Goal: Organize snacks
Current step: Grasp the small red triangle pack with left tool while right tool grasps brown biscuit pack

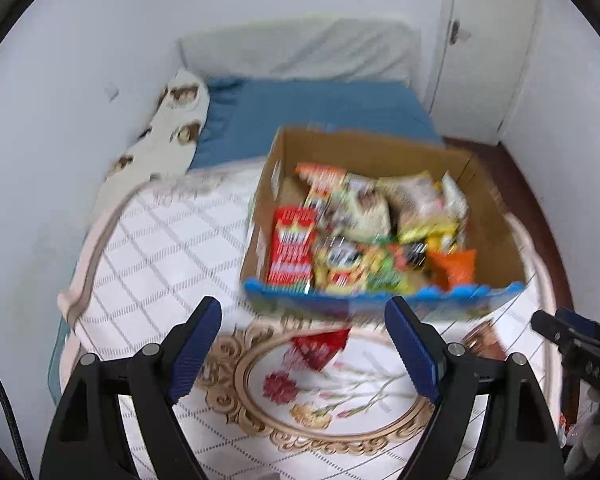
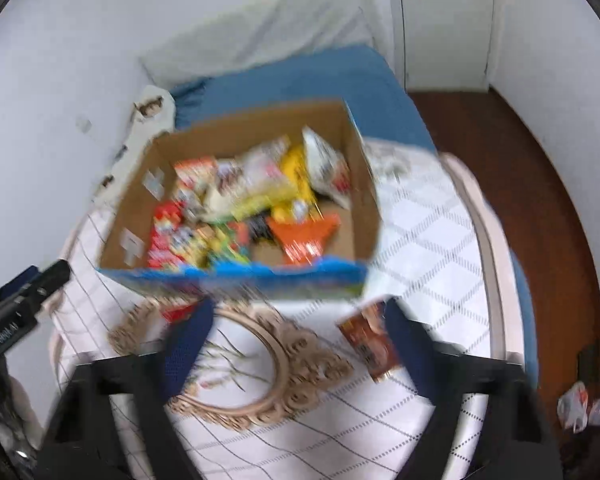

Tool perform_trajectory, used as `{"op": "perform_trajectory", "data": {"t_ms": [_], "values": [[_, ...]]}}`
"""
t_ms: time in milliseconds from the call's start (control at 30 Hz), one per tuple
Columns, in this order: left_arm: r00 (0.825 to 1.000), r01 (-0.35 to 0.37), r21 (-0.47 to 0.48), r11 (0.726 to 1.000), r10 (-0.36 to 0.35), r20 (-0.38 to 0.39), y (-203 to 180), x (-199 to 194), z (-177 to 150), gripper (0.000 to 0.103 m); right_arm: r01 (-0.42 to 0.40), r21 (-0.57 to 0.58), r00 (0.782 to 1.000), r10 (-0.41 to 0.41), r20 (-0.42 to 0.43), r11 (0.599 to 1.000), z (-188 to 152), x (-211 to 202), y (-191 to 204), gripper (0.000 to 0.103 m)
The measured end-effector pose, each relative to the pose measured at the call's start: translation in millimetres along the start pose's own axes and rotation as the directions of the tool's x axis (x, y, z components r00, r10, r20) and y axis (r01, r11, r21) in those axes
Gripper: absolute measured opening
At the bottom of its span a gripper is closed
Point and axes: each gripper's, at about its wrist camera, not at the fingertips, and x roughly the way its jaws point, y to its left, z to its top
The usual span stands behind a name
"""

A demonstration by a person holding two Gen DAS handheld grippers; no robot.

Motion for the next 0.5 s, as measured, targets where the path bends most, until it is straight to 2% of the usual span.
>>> {"op": "perform_trajectory", "data": {"t_ms": [133, 200, 300, 400, 500], "values": [[0.994, -0.041, -0.001, 0.999, 0.041, -0.102, 7.5, 41.8, -24.1, 0.083, 0.012, 0.076, 0.990, -0.002, -0.139, 0.997, -18.4, 57.7, -37.7, 0.060], [0.987, -0.050, 0.008, 0.999, 0.051, -0.150, 9.8, 62.0, -36.3, 0.083, 0.047, 0.070, 0.980, -0.032, -0.198, 0.996, -25.4, 88.3, -52.6, 0.061], [0.975, -0.041, 0.034, 0.999, 0.047, -0.217, 7.6, 89.7, -49.2, 0.083, 0.069, 0.059, 0.964, -0.052, -0.260, 0.996, -32.2, 125.7, -68.8, 0.081], [0.963, -0.013, 0.071, 0.997, 0.032, -0.267, -0.5, 112.8, -54.6, 0.083, 0.075, 0.027, 0.949, -0.063, -0.310, 0.997, -35.2, 154.7, -74.3, 0.082], [0.946, 0.012, 0.120, 0.993, 0.028, -0.324, -12.6, 139.2, -55.2, 0.083, 0.072, -0.011, 0.942, -0.072, -0.327, 0.997, -35.6, 171.4, -71.4, 0.083]]}}
